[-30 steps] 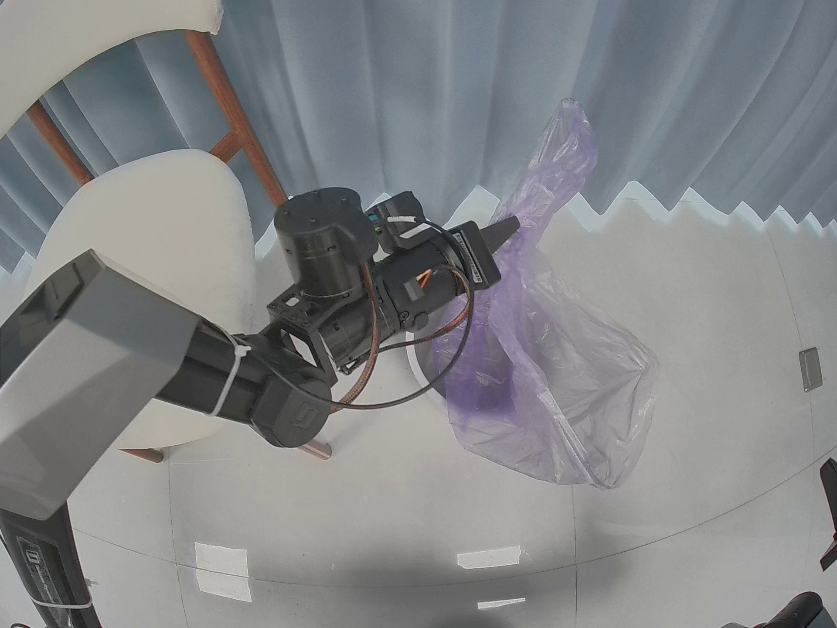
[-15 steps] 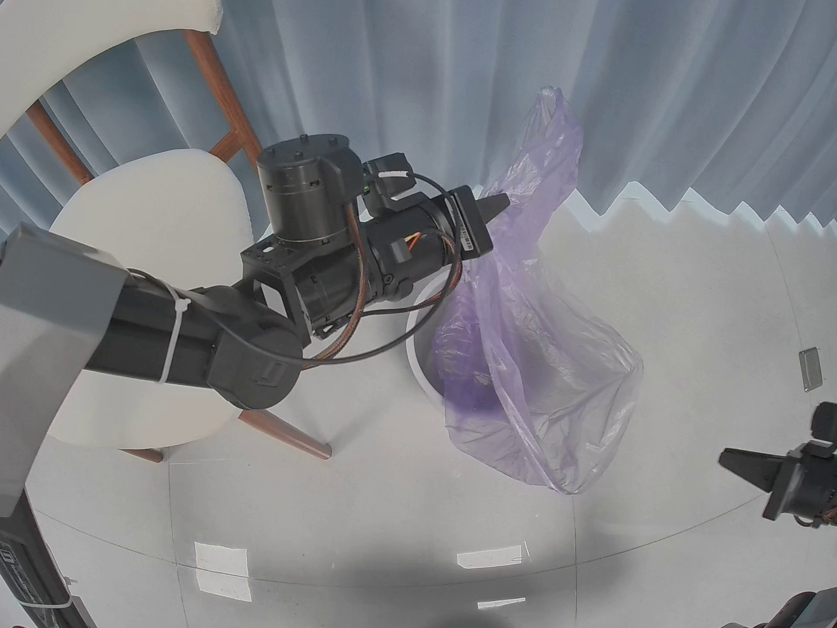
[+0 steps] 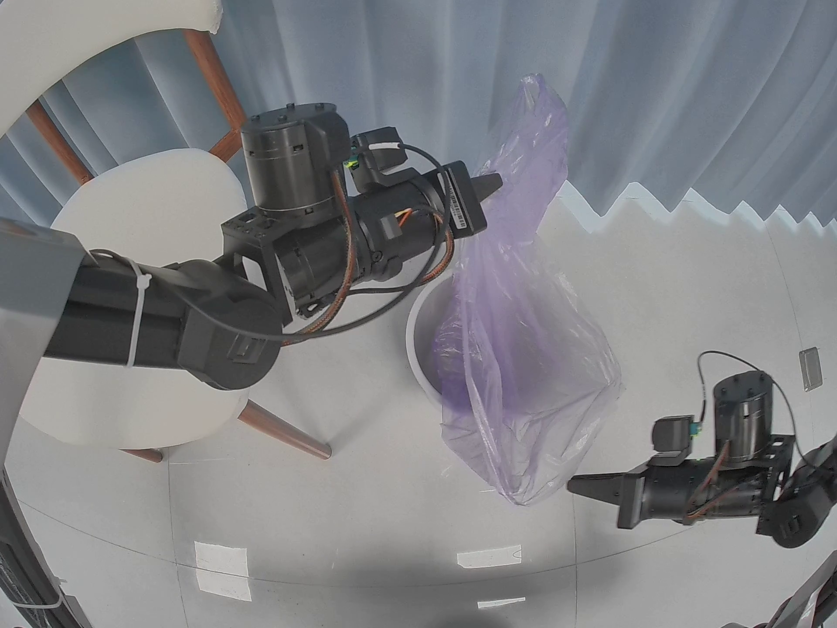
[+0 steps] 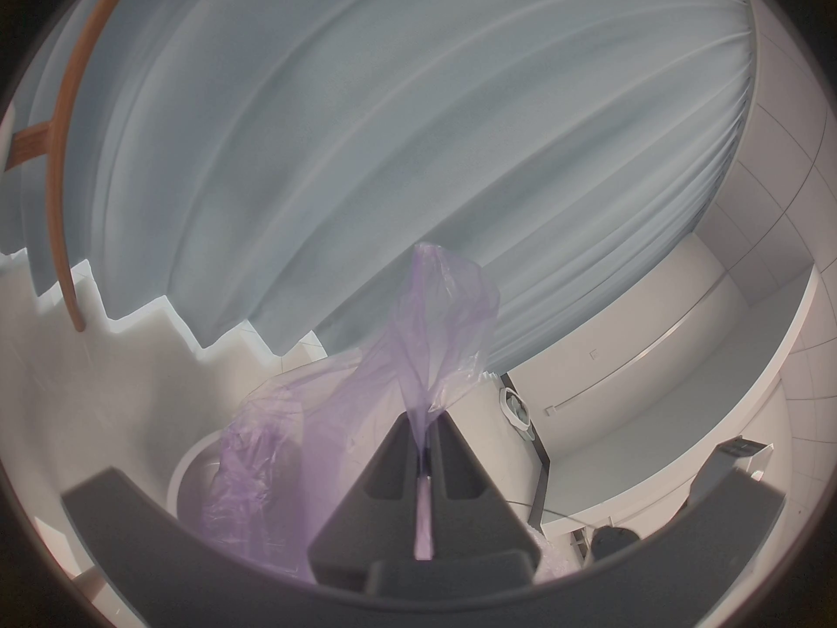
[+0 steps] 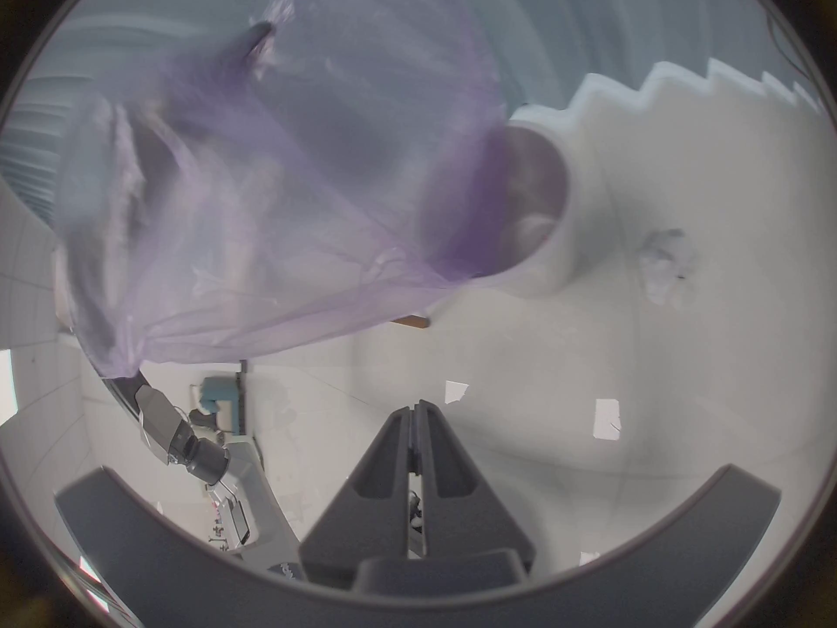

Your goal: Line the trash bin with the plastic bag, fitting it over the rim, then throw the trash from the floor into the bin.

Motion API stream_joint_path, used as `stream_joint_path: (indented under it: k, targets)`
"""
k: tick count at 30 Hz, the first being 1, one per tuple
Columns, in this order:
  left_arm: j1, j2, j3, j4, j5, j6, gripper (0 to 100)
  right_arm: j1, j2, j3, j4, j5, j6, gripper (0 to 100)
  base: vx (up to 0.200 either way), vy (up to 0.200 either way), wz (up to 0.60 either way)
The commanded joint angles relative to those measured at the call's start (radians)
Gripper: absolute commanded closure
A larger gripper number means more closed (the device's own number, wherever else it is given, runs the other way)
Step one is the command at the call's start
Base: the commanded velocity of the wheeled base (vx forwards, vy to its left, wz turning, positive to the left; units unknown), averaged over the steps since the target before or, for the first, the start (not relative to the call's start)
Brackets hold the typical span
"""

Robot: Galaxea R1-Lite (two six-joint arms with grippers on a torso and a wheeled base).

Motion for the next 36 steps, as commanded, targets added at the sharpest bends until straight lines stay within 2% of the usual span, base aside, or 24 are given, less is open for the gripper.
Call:
stream_joint_path:
  k: [1, 5, 7, 9, 16, 23, 25, 26, 28, 30, 31, 33, 36]
  targets:
    - [0.004, -0.023, -0.011, 0.026, 0.007, 0.010, 100, 0.141, 0.408, -0.057, -0.321, 0.061, 0.030, 100, 0.000, 0.000, 0.00]
    - [0.002, -0.022, -0.009, 0.021, 0.007, 0.010, 100, 0.154, 0.416, -0.129, -0.372, 0.062, 0.121, 100, 0.000, 0.000, 0.00]
    - [-0.002, -0.020, -0.009, 0.021, 0.006, 0.010, 100, 0.157, 0.413, -0.207, -0.375, 0.056, 0.233, 100, 0.000, 0.000, 0.00]
    - [-0.005, -0.016, -0.009, 0.021, 0.006, 0.010, 100, 0.151, 0.418, -0.263, -0.375, 0.048, 0.287, 100, 0.000, 0.000, 0.00]
    - [-0.011, -0.011, -0.004, 0.021, 0.007, 0.012, 100, 0.083, 0.457, -0.439, -0.375, -0.062, 0.408, 100, 0.000, 0.000, 0.00]
    - [-0.007, -0.019, 0.043, 0.021, 0.009, 0.016, 100, -0.023, 0.502, -0.580, -0.366, -0.131, 0.419, 100, 0.000, 0.000, 0.00]
    - [-0.007, -0.019, 0.043, 0.021, 0.009, 0.016, 100, -0.023, 0.502, -0.580, -0.366, -0.131, 0.419, 100, 0.000, 0.000, 0.00]
    - [-0.005, -0.020, 0.078, 0.021, 0.009, 0.016, 100, -0.060, 0.539, -0.646, -0.340, -0.159, 0.420, 100, 0.000, 0.000, 0.00]
    - [-0.005, -0.020, 0.094, 0.018, 0.009, 0.018, 100, -0.060, 0.554, -0.651, -0.303, -0.191, 0.420, 100, 0.000, 0.000, 0.00]
    - [-0.005, -0.020, 0.094, 0.018, 0.009, 0.018, 100, -0.060, 0.554, -0.651, -0.303, -0.191, 0.420, 100, 0.000, 0.000, 0.00]
    - [-0.005, -0.020, 0.118, 0.003, 0.009, 0.018, 100, -0.018, 0.553, -0.612, -0.270, -0.234, 0.420, 100, 0.000, 0.000, 0.00]
    - [-0.004, -0.020, 0.126, 0.000, 0.009, 0.018, 100, 0.005, 0.550, -0.588, -0.266, -0.238, 0.420, 100, 0.000, 0.000, 0.00]
    - [-0.004, -0.019, 0.175, -0.006, 0.009, 0.019, 100, 0.101, 0.517, -0.444, -0.270, -0.249, 0.396, 100, 0.000, 0.000, 0.00]
